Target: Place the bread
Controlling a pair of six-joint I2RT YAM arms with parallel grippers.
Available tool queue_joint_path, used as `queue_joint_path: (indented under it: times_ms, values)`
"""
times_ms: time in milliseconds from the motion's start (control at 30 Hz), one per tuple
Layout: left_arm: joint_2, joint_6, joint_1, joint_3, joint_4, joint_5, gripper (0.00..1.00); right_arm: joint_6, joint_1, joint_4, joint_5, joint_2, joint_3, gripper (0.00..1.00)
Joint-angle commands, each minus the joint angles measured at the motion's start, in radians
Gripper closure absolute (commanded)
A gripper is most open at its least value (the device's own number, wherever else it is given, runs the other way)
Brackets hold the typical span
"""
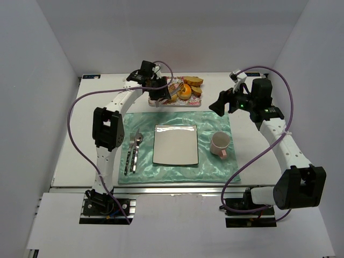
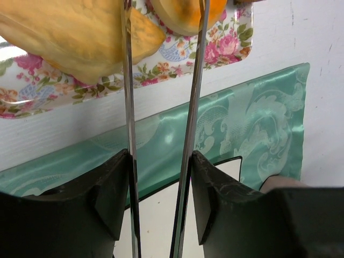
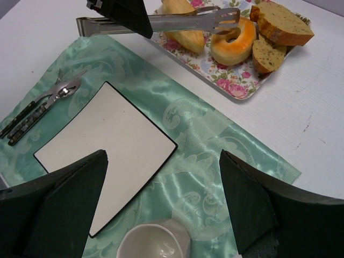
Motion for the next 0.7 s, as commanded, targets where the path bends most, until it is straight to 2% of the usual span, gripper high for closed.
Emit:
queue_joint_path:
  times_ms: [0, 300, 400, 567, 667]
  values:
    - [0.006, -0.004, -0.01, 0.057, 0.015, 0.024, 0.44, 0.013, -0.005, 0.044, -0.023, -0.005, -0.002, 0.11]
    - [0.011, 0.008, -0.017, 0.051, -0.022, 0.017, 0.47, 0.026, -0.013, 0.06, -0.026, -0.017, -0.019, 0.11]
    - [0.015, 0.009, -0.017, 0.053, -0.03, 0.014, 0.56, 0.034, -0.014, 0.064, -0.034, -0.014, -0.017, 0.11]
    - [0.012, 0.01, -0.02, 0.077, -0.034, 0.011, 0.77, 0.034, -0.016, 0.064, -0.036, -0.024, -0.017, 0.11]
    - [-0.02, 0.012, -0.022, 0.08, 0.004, 0.02, 0.79, 0.034, -0.014, 0.063, -0.039, -0.03, -0.023, 0.11]
